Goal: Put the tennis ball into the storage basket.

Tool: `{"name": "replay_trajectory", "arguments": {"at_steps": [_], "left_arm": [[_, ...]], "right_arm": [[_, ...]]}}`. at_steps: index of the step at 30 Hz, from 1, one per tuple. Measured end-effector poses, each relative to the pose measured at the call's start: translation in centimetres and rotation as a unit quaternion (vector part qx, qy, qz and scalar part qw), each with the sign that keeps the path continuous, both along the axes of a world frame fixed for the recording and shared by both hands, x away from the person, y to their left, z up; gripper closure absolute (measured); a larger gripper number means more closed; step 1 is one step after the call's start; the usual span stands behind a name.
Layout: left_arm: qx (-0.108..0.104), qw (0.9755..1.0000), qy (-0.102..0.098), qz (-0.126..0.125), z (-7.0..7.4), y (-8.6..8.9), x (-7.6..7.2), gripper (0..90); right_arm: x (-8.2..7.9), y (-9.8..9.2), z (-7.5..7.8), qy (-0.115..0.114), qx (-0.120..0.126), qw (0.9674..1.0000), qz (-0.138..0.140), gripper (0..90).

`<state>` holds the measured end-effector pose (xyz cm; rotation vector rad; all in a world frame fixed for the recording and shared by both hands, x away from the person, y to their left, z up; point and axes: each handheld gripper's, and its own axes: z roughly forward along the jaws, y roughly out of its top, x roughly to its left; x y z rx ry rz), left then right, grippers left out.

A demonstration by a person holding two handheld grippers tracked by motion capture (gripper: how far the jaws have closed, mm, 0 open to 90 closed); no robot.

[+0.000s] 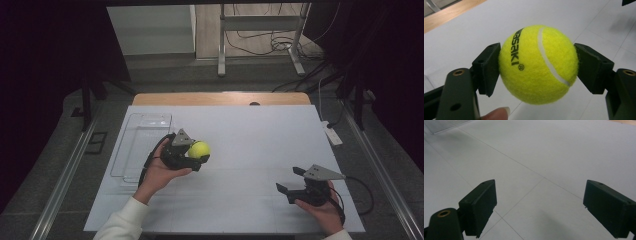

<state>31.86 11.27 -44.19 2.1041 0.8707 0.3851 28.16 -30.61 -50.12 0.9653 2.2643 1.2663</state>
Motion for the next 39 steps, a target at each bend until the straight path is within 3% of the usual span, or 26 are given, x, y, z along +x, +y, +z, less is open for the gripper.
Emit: {"name": "replay_trajectory", "arguments": {"at_steps": [18, 39], "left_arm": [[-0.034, 0.9993, -0.013, 0.003, 1.0, 1.0, -0.3, 26.9], [-0.056, 0.9973, -0.04, 0.026, 2.7, 2.9, -0.8, 26.8]], "right_arm": [[0.0, 0.0, 0.0, 0.001, -0.001, 1.0, 0.0, 12.2], [0.0, 0.0, -0.1, 0.0, -0.002, 1.0, -0.001, 12.2]]}}
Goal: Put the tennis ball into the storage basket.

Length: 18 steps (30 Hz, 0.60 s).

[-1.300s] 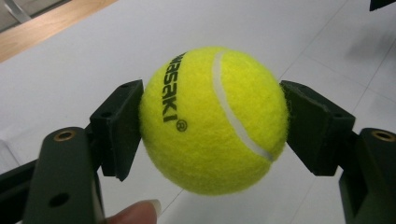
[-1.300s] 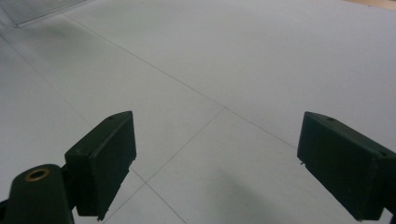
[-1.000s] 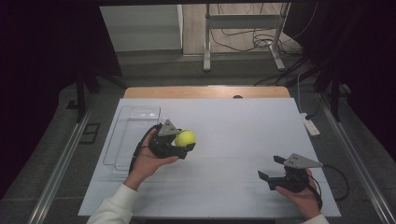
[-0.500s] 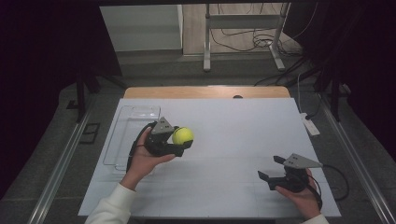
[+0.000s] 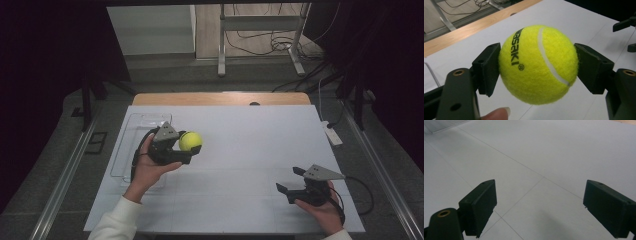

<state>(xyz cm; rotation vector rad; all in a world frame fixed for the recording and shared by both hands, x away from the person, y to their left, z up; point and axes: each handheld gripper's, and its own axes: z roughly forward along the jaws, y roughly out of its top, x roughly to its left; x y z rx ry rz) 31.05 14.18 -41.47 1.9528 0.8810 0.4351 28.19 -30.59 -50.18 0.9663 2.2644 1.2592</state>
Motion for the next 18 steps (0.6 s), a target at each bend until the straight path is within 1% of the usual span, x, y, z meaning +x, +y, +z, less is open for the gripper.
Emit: {"name": "replay_trajectory", "arguments": {"at_steps": [18], "left_arm": [[-0.015, 0.9996, -0.017, 0.017, 1.1, 1.4, -0.4, 26.8]], "right_arm": [[0.0, 0.0, 0.0, 0.0, -0.002, 1.0, 0.0, 12.2]]}}
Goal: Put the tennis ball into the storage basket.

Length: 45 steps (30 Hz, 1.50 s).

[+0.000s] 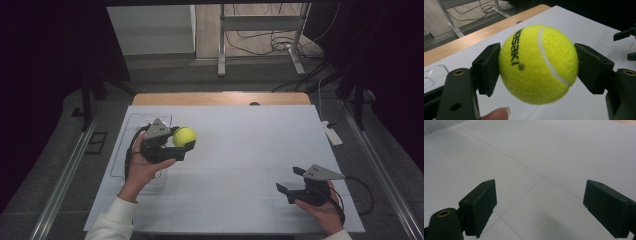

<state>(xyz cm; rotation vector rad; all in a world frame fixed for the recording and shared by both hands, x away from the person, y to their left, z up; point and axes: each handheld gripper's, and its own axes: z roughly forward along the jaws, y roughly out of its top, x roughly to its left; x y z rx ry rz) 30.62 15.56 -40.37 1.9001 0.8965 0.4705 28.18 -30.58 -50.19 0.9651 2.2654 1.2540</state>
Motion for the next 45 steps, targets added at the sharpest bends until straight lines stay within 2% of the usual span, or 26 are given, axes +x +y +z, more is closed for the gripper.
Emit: {"name": "replay_trajectory", "arguments": {"at_steps": [19, 33, 40, 45], "left_arm": [[-0.011, 0.9996, -0.014, 0.02, 0.6, 1.3, -0.2, 26.8], [-0.009, 0.9994, -0.02, 0.027, 0.9, 1.4, 0.7, 26.8], [-0.01, 0.9985, -0.02, 0.049, 0.8, 2.4, 1.3, 26.9], [-0.018, 0.9976, -0.024, 0.062, 1.0, 3.2, 1.6, 26.9]], "right_arm": [[0.0, 0.0, 0.0, 0.0, 0.001, 1.0, -0.002, 12.2], [0.0, 0.0, 0.0, -0.002, 0.001, 1.0, -0.001, 12.3], [0.0, 0.0, 0.0, -0.001, 0.0, 1.0, -0.001, 12.3], [0.0, 0.0, 0.0, -0.001, 0.0, 1.0, -0.001, 12.3]]}}
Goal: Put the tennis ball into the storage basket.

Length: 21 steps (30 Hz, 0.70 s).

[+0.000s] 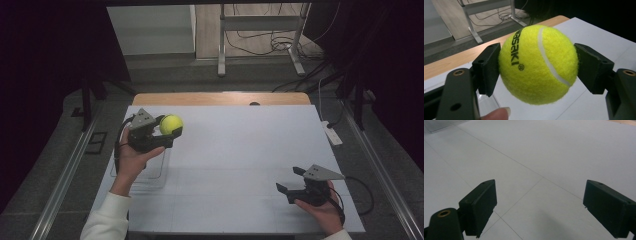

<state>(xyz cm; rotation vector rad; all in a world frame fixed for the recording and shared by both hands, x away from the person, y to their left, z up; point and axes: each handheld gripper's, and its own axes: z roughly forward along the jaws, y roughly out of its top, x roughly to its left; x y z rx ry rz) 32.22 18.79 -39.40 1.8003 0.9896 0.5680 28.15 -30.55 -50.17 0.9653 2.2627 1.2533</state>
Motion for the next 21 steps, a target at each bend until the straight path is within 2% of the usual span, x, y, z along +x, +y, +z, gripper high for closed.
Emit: {"name": "replay_trajectory", "arguments": {"at_steps": [9, 21], "left_arm": [[0.0, 0.9999, -0.006, 0.016, 0.2, 1.0, 0.7, 26.9], [-0.004, 0.9989, 0.005, 0.047, -0.3, 2.5, 2.0, 26.9]], "right_arm": [[0.0, 0.0, 0.1, -0.002, 0.001, 1.0, 0.002, 12.3], [0.0, 0.0, 0.1, -0.003, 0.004, 1.0, 0.001, 12.3]]}}
